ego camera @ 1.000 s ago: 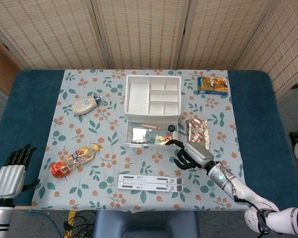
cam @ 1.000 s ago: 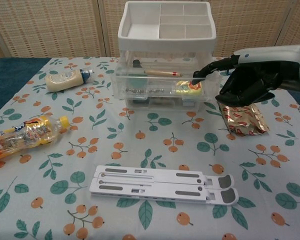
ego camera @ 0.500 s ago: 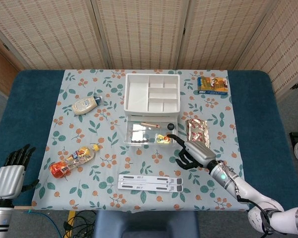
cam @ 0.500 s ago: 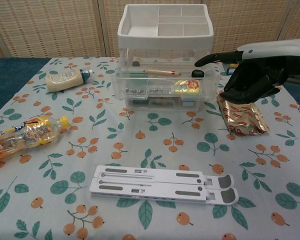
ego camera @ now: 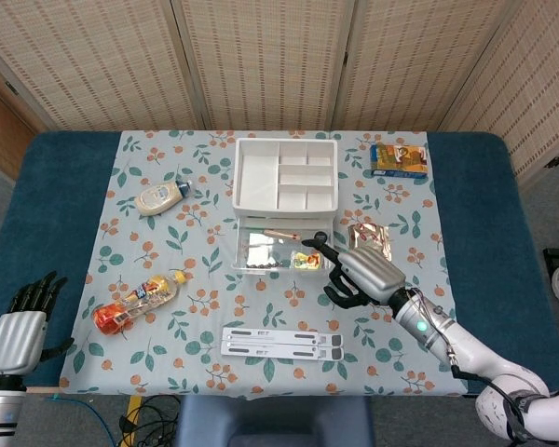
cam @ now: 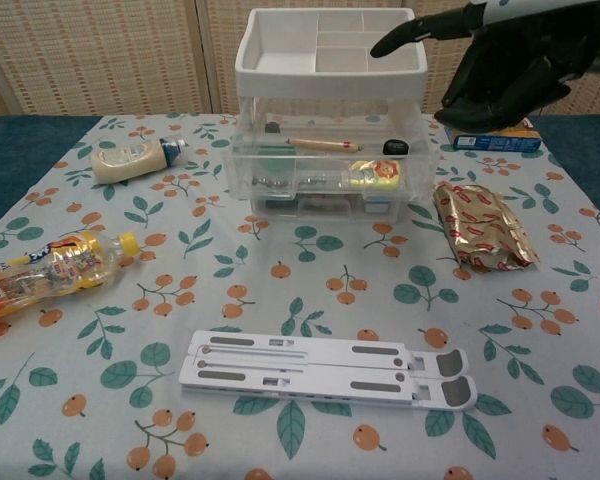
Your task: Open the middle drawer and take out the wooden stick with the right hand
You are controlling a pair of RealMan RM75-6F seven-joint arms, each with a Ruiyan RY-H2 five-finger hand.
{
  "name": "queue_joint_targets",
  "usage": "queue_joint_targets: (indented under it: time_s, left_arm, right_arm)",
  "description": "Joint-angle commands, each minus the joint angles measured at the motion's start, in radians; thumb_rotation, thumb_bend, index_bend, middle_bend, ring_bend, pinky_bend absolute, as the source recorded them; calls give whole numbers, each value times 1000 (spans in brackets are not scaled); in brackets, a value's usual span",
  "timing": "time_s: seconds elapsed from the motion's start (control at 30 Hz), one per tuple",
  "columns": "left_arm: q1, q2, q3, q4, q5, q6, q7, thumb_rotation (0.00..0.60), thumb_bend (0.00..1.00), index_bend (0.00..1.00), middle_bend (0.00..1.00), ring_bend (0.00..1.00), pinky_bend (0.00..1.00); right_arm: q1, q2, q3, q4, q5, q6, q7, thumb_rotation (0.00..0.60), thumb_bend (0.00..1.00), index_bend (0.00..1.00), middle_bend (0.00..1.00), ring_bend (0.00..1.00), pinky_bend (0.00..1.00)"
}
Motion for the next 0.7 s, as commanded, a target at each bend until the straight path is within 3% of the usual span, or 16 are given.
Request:
queue_joint_targets:
  time_s: [0.03,0.37,0.7]
  left_arm:
    - [1,0,1,1,1,2,-2,600,136,98,67,100,106]
    - [12,7,2,4,1,14,-15,600,136,98,67,100,106]
    - [15,11,2,5,7,18,-25,600,136,98,67,100,106]
  right_arm:
    - [82,-5,30,26,121,-11,-108,600,505,158,849,891,989]
    - [340,-126,-24,134,536,-7,-408,600,508,183,882,937,1000]
    - [505,-223,-103,201,770,18,-566,600,612,185,939,997,1000]
